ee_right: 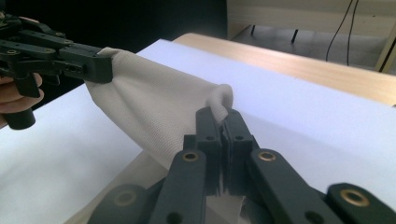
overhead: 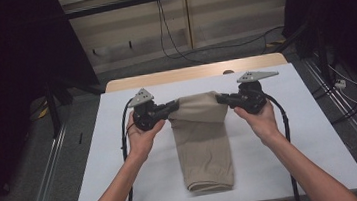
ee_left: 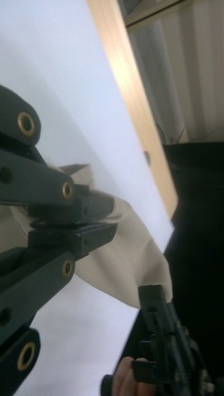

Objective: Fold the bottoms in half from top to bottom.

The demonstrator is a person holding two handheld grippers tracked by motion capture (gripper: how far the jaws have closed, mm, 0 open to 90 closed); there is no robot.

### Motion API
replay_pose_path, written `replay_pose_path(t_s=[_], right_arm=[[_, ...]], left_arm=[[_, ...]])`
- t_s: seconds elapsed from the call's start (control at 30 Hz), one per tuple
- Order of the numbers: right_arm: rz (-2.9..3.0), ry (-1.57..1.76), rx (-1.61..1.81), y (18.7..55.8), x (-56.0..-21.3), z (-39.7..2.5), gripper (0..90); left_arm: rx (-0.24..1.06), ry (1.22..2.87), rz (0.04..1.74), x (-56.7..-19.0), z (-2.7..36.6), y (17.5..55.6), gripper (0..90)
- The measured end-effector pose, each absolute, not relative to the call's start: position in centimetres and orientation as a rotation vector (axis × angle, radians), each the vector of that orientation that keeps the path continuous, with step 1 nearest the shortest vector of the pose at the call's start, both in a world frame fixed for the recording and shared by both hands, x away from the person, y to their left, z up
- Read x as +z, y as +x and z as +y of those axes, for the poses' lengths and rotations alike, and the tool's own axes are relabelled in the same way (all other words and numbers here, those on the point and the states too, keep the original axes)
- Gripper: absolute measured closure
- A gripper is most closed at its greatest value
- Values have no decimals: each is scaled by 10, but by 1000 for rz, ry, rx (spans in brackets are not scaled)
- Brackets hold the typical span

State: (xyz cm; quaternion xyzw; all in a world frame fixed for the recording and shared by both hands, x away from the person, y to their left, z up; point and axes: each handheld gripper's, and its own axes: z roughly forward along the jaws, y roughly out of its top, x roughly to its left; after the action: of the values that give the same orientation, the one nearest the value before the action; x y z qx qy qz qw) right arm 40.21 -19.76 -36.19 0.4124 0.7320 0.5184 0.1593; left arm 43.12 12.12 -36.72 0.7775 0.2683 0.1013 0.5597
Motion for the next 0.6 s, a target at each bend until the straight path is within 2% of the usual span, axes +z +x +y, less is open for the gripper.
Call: replay_pose_path(t_s=[0.6], right_arm=[[2276,1149,1435,325,-410,-192,874]], left_arm=[[129,1990,558,-413,130,356,861]])
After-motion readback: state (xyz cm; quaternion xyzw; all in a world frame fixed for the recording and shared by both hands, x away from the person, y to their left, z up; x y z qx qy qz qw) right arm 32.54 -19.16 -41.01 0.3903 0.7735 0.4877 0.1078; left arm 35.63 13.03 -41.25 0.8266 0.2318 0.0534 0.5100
